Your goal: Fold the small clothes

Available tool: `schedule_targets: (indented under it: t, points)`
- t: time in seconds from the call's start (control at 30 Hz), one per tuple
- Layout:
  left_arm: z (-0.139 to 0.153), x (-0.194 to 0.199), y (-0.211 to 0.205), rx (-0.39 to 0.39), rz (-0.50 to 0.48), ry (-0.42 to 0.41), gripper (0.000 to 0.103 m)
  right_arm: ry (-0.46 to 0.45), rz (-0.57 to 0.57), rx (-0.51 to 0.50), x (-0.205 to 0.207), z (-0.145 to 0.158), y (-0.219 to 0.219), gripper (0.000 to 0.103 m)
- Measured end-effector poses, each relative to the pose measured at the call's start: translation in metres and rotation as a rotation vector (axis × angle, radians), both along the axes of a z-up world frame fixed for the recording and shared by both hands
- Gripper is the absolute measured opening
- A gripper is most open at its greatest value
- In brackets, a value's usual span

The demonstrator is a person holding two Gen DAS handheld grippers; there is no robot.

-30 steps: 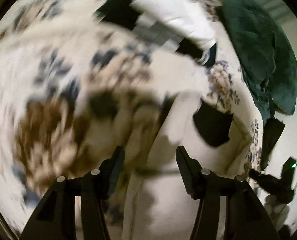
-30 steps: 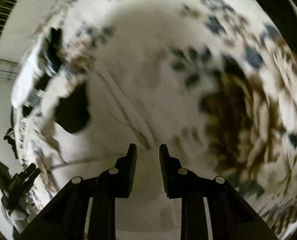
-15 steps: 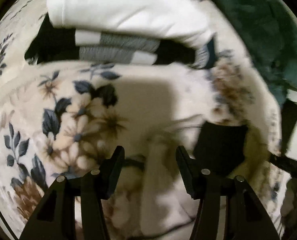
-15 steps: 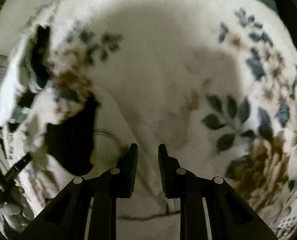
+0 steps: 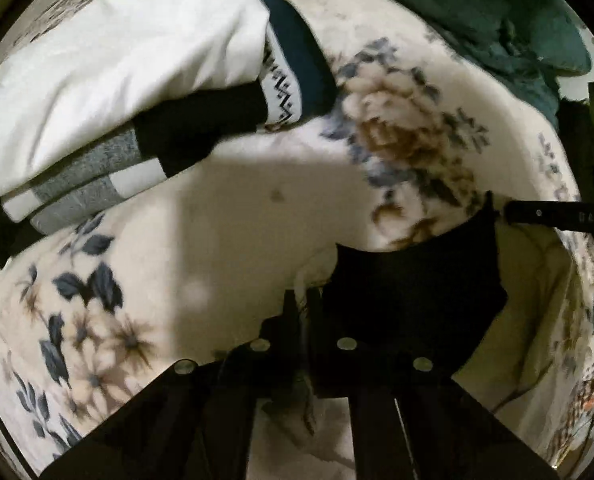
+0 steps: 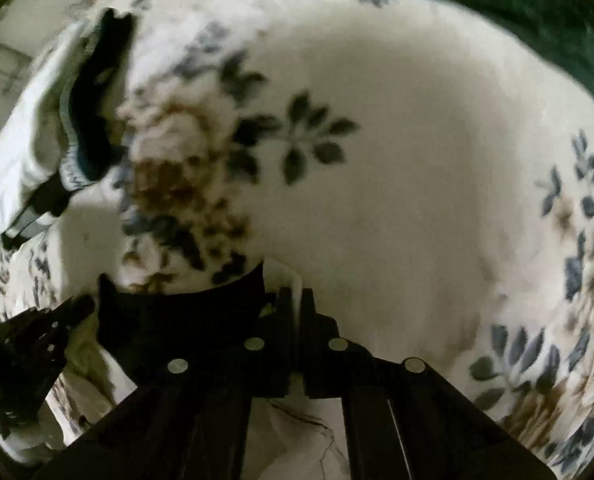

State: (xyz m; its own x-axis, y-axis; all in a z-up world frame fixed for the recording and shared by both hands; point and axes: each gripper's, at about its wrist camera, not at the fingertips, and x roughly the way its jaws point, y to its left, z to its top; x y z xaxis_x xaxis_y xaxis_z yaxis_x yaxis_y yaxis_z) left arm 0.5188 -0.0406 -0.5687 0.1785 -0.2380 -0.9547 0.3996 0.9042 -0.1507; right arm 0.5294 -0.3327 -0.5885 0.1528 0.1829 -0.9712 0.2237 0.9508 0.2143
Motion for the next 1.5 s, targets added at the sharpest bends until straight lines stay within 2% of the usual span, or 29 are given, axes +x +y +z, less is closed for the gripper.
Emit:
schedule_targets:
  t: [0.13, 0.27, 0.4, 0.53, 0.6, 0.73, 0.8, 0.83, 0.93, 1.0, 1.03, 1.13, 1.17, 1.2, 1.3, 1.4, 1.47, 1.5]
  points:
    - [0.039, -0.026, 0.023, -0.064, 0.062, -0.069, 0.002, -0.101, 0.007, 0.005, -0.028, 0.04, 0.003, 0.003]
    - [0.095, -0.069, 0.049, -0.124, 0.124, -0.15, 0.002, -0.186, 0.042, 0.028, -0.066, 0.081, 0.015, 0.003]
    - [0.115, -0.114, 0.056, -0.18, 0.187, -0.137, 0.002, -0.23, 0.107, 0.042, -0.124, 0.107, 0.032, 0.003]
    - [0.112, -0.163, 0.058, -0.181, 0.239, -0.104, 0.002, -0.214, 0.143, 0.045, -0.192, 0.103, 0.04, 0.003]
    - [0.096, -0.184, 0.06, -0.177, 0.279, -0.055, 0.002, -0.175, 0.144, 0.067, -0.224, 0.089, 0.04, 0.003]
    - [0.053, -0.226, 0.074, -0.167, 0.333, 0.074, 0.004, -0.105, 0.192, 0.036, -0.279, 0.048, 0.04, 0.003]
    - [0.032, -0.244, 0.08, -0.14, 0.335, 0.143, 0.007, -0.029, 0.209, 0.057, -0.298, 0.023, 0.037, 0.003]
    - [0.026, -0.252, 0.084, -0.15, 0.343, 0.171, 0.007, 0.009, 0.217, 0.071, -0.305, 0.014, 0.035, 0.005]
    - [0.022, -0.272, 0.1, -0.167, 0.37, 0.233, 0.019, 0.071, 0.238, 0.061, -0.319, 0.006, 0.029, 0.013]
    - [0.028, -0.277, 0.112, -0.188, 0.405, 0.249, 0.031, 0.084, 0.215, 0.049, -0.325, 0.008, 0.017, 0.029]
    - [0.032, -0.277, 0.117, -0.203, 0.427, 0.25, 0.033, 0.074, 0.18, 0.058, -0.326, 0.014, 0.008, 0.032]
    - [0.052, -0.266, 0.122, -0.262, 0.462, 0.205, 0.034, 0.001, 0.013, 0.09, -0.322, 0.037, -0.024, 0.034]
    - [0.059, -0.257, 0.12, -0.284, 0.46, 0.178, 0.039, -0.031, -0.029, 0.107, -0.32, 0.044, -0.031, 0.035]
    - [0.066, -0.246, 0.115, -0.308, 0.452, 0.145, 0.048, -0.084, -0.083, 0.136, -0.315, 0.052, -0.037, 0.036]
    - [0.073, -0.207, 0.091, -0.341, 0.424, 0.053, 0.053, -0.165, -0.147, 0.26, -0.293, 0.056, -0.037, 0.041]
    - [0.053, -0.164, 0.063, -0.324, 0.391, 0.016, 0.053, -0.189, -0.204, 0.478, -0.263, 0.033, -0.028, 0.04]
    - [0.03, -0.145, 0.059, -0.284, 0.397, 0.034, 0.052, -0.15, -0.245, 0.571, -0.248, 0.009, -0.025, 0.04]
    - [0.011, -0.136, 0.061, -0.233, 0.415, 0.057, 0.052, -0.135, -0.269, 0.583, -0.243, -0.001, -0.026, 0.04]
